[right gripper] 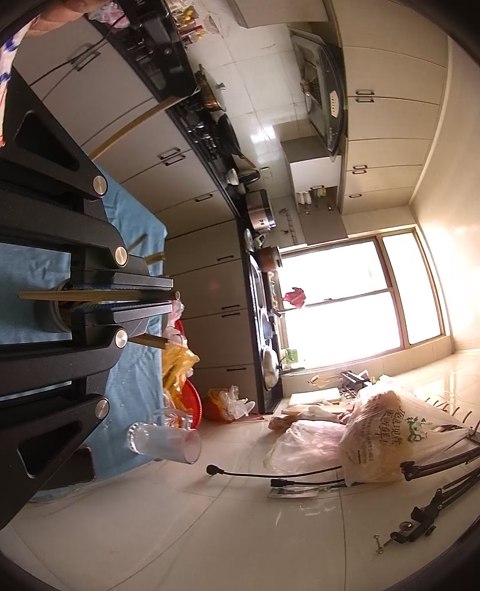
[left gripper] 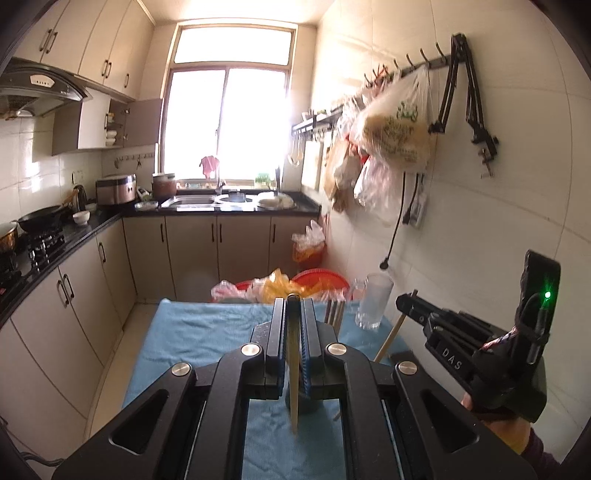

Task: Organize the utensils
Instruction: 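Lower the chopsticks in both grippers down into the black holder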

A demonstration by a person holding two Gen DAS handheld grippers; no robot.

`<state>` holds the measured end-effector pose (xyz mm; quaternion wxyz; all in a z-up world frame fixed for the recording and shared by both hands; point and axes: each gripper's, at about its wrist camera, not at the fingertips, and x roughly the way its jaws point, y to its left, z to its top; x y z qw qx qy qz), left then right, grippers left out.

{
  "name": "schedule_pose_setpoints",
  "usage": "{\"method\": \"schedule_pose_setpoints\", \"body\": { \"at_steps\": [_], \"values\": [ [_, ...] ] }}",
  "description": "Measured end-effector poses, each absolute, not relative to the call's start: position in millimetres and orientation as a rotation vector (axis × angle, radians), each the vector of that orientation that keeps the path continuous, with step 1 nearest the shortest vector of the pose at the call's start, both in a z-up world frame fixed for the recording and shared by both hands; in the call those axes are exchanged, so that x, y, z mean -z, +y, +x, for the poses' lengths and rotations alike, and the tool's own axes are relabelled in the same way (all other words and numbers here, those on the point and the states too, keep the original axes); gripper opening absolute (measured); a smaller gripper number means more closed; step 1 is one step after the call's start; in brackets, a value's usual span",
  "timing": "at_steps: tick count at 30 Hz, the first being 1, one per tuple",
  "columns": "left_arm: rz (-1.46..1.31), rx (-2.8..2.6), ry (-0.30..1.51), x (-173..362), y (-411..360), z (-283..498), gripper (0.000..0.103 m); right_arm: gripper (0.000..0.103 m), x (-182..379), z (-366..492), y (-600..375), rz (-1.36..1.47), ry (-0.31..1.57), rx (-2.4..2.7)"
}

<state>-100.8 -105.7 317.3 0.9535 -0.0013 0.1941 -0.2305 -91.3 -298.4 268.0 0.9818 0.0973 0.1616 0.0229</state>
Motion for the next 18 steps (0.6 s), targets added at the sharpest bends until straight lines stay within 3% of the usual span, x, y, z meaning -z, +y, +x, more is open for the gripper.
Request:
{"method": "schedule_pose_setpoints", "body": {
  "at_steps": [18],
  "values": [
    [-0.074,0.481,0.351,-309,-148,-28,0.007,0.006,-269,-40,-318,0.236,0.288,0.001]
  ]
}}
